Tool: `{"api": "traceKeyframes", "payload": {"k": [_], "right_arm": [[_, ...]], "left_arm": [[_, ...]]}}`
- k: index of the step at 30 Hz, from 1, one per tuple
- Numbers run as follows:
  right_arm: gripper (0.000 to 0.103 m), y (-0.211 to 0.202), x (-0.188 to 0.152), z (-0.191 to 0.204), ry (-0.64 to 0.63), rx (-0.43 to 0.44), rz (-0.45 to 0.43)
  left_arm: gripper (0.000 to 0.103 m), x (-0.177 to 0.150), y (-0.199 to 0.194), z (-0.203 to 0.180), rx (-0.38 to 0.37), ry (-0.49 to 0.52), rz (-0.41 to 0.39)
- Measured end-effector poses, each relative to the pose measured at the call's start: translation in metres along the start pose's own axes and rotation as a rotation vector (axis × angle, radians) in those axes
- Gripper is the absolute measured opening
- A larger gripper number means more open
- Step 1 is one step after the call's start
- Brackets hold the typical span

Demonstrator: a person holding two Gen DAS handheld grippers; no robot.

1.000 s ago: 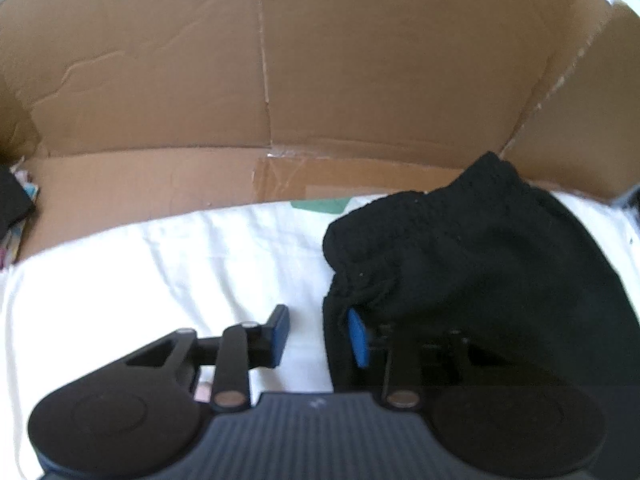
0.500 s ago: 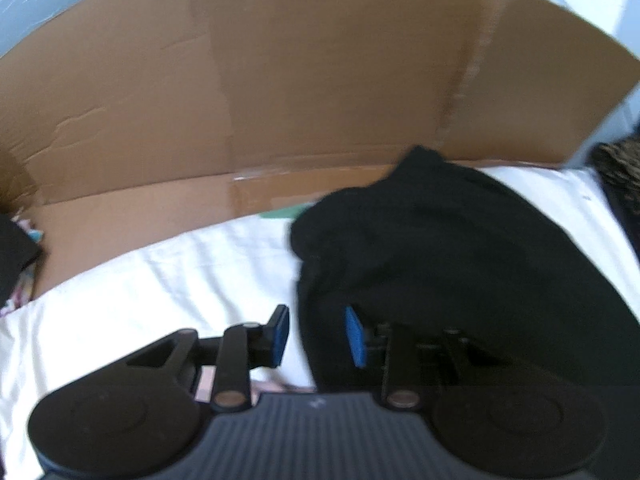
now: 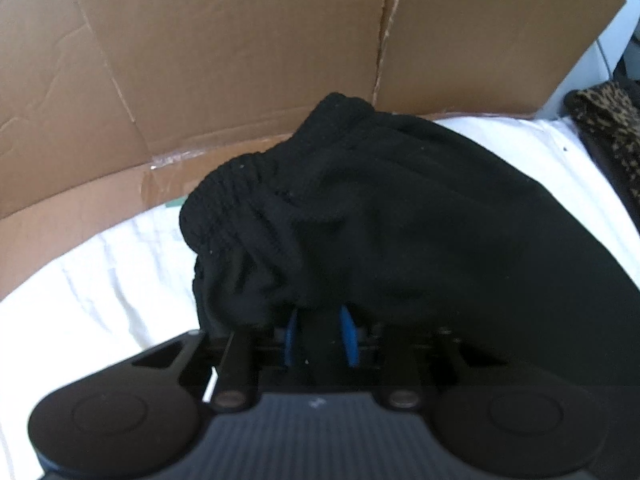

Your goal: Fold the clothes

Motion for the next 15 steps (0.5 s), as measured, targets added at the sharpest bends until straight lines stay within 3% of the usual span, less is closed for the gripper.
{"api": "traceKeyframes", "payload": {"k": [4, 9, 15], "right_arm": [[0.033, 0.003, 0.013, 0.004, -0.013, 0.026, -0.023], [0.033, 0.002, 0.022, 0.036, -0.060, 0.046, -0.060], [0.034, 0.006, 0.046, 0.062, -0.099, 0.090, -0.109]], "left_arm": [[0.026, -0.002, -0.005, -0.005, 0.023, 0.019, 0.018], [0.026, -0.014, -0.025, -0.006, -0.004, -0.012, 0.024], [0.027, -0.054, -0.060, -0.006, -0.020, -0.068, 0.023]]}}
Point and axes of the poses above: each gripper's, at about its wrist camera, not at the fingertips, and y roughly the way its jaws point, z to its left, x to its top, the point moved 5 cm from there along y, roughly the way its jaws point, and after that the axes turned 8 degrees about -x, right-handed, at the moved point
